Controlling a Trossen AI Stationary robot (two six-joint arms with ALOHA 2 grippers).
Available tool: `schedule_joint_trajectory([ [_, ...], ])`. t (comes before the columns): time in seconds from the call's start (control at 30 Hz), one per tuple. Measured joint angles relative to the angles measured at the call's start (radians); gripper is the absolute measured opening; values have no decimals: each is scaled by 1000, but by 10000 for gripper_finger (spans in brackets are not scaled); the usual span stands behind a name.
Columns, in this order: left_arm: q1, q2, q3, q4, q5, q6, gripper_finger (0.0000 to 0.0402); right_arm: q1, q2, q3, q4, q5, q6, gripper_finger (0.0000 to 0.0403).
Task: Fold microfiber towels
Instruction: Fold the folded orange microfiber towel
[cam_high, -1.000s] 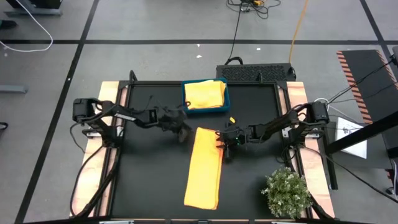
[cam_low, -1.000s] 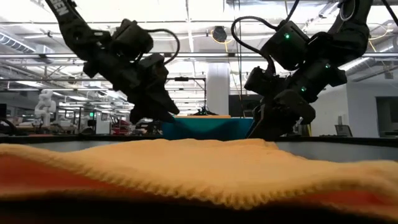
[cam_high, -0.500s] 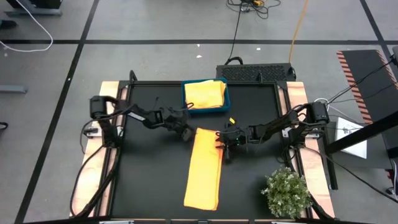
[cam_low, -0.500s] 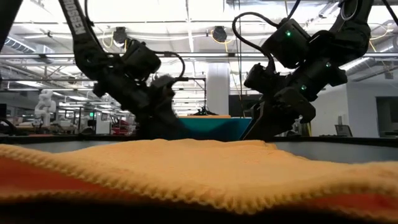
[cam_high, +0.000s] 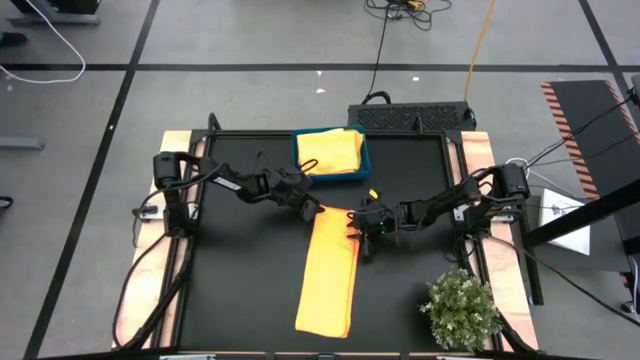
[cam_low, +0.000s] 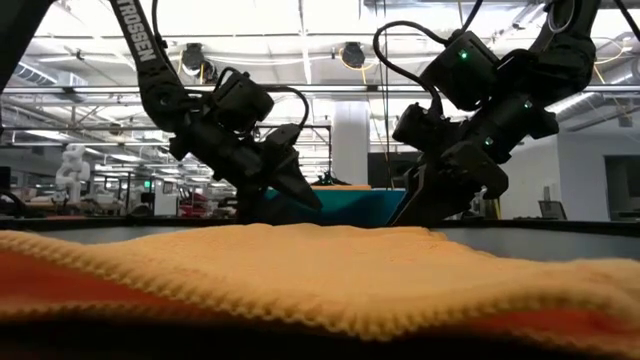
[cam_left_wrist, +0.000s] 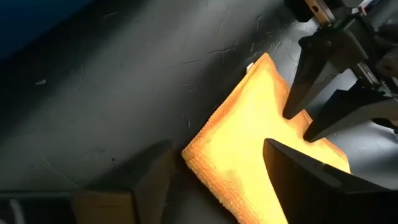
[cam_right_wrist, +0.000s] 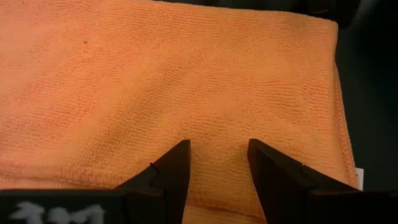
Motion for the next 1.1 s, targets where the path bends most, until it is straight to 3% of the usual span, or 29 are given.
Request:
schedule_joint_trajectory([
  [0.2, -20, -2, -1, -13, -7, -6, 281, 0, 0, 0, 0, 0, -8, 155],
  [0.4, -72, -2, -2, -13, -31, -11, 263, -2, 0, 0, 19, 0, -12, 155],
  [0.73, -81, -2, -5, -3, 10, 41, 144, -2, 0, 0, 27, 1, -10, 155],
  [1.1, -96, 5, -6, 103, -43, 183, 12, -2, -19, 0, 6, 39, -2, 155],
])
